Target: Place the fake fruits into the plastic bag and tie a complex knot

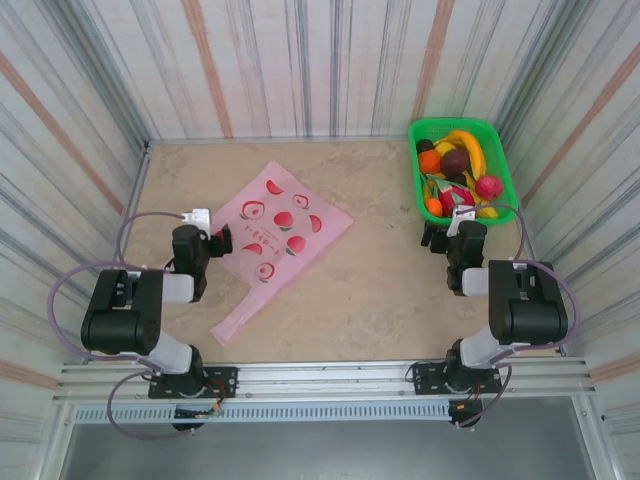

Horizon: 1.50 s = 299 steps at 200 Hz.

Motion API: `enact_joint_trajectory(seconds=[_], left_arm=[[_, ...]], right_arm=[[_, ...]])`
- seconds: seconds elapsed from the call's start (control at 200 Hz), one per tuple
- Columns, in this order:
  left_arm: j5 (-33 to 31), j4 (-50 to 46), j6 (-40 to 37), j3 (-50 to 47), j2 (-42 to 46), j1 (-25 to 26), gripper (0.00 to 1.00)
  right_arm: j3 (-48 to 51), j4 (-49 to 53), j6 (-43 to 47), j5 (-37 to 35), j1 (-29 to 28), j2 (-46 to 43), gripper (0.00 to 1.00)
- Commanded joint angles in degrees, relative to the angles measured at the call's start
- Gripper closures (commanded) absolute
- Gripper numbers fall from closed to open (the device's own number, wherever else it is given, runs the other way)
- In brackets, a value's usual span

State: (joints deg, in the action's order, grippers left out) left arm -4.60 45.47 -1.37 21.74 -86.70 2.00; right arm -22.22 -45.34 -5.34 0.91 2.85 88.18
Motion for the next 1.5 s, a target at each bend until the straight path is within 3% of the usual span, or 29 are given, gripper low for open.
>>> enact_joint_trajectory(seconds=[0.0, 0.992, 1.177, 1.302, 1.383, 1.493], left_arm=[[-1.1, 1.2, -1.0, 0.9, 0.3, 0.1, 0.01], [0.4, 1.0, -0.8, 1.0, 0.4, -0.5, 0.01], [2.8, 1.4, -2.1, -0.1, 3.3, -0.4, 0.01], [1.0, -14.7, -3.8, 3.9, 13.3, 3.0, 0.01], [-0.8, -19.2, -4.6, 6.1, 17.1, 5.6, 0.01], [-1.0, -31.3, -1.2, 13.6, 20.2, 6.6, 0.01]], right_arm=[[-0.6, -2.0, 0.4, -0.6, -0.4, 0.5, 0.01], [-0.5, -2.2, 0.2, 0.1, 0.0, 0.4, 0.01], [0.9, -2.5, -0.3, -2.8, -0.6, -3.0, 0.01], [0.3, 6.5, 0.2, -3.8, -0.5, -11.0, 0.01], [-0.7, 13.8, 0.2, -4.3, -0.4, -16.9, 0.01], [-4.0, 27.4, -2.7, -4.4, 0.2, -25.2, 0.01]])
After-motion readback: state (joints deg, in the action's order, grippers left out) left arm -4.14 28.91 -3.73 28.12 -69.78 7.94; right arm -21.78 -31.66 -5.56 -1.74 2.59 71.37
